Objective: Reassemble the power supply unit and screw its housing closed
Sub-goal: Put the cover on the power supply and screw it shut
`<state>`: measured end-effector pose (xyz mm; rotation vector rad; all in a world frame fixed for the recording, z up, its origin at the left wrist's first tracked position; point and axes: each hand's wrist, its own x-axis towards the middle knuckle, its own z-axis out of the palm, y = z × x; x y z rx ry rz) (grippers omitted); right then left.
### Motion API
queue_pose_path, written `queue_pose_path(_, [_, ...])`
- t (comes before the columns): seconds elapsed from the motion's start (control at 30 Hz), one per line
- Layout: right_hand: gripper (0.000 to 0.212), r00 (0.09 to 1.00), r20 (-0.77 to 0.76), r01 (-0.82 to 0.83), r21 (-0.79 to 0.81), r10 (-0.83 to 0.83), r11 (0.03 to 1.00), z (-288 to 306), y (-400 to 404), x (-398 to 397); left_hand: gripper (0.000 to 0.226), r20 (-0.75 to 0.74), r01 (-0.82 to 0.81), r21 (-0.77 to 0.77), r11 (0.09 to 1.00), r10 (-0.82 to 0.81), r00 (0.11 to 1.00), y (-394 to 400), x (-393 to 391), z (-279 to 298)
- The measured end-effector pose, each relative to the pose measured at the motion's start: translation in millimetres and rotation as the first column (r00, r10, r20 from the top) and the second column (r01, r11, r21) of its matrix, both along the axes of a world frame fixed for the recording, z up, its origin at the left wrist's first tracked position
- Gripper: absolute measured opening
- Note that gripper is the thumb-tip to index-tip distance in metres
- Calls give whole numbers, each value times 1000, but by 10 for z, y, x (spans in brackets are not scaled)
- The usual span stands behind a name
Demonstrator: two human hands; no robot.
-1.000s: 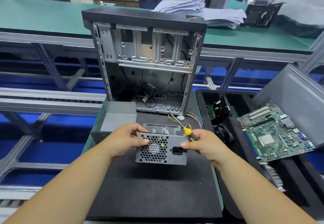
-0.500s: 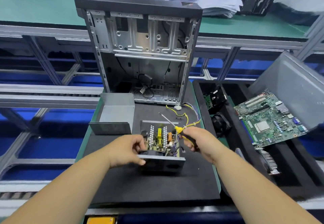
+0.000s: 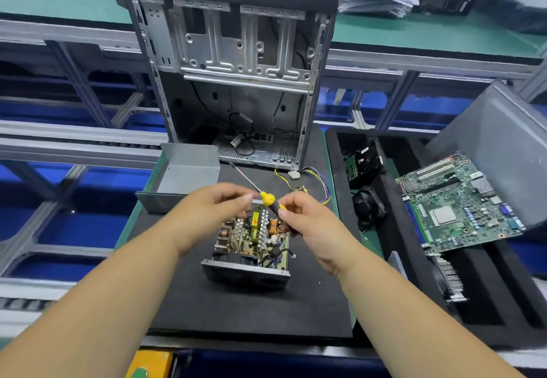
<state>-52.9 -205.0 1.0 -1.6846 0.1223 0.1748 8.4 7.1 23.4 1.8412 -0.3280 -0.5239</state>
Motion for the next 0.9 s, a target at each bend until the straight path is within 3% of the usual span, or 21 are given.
queue_pose_path(0.2, [5, 997, 11, -75, 11, 75, 997, 13, -119, 88, 19, -48, -245, -187, 951, 240, 970, -496, -201, -129])
queue_pose_path(0.3, [6, 993, 7, -112, -221, 116, 969, -54, -292, 56, 28, -120, -402, -213, 891, 384, 915, -532, -274, -229])
queue_pose_path(0.43, [8, 991, -7, -117, -531, 134, 839, -217, -478, -35, 29, -158, -533, -186, 826, 510, 846, -396, -305, -264])
queue_pose_path(0.57, [14, 985, -83, -166, -652, 148, 740, -408, -421, -148, 27, -146, -562, -137, 816, 544, 826, -240, -268, -273])
queue_pose_path(0.9, [16, 999, -25, 10, -700, -38, 714, -720, -114, -311, 32, -30, -415, -78, 906, 414, 910, -39, -214, -479])
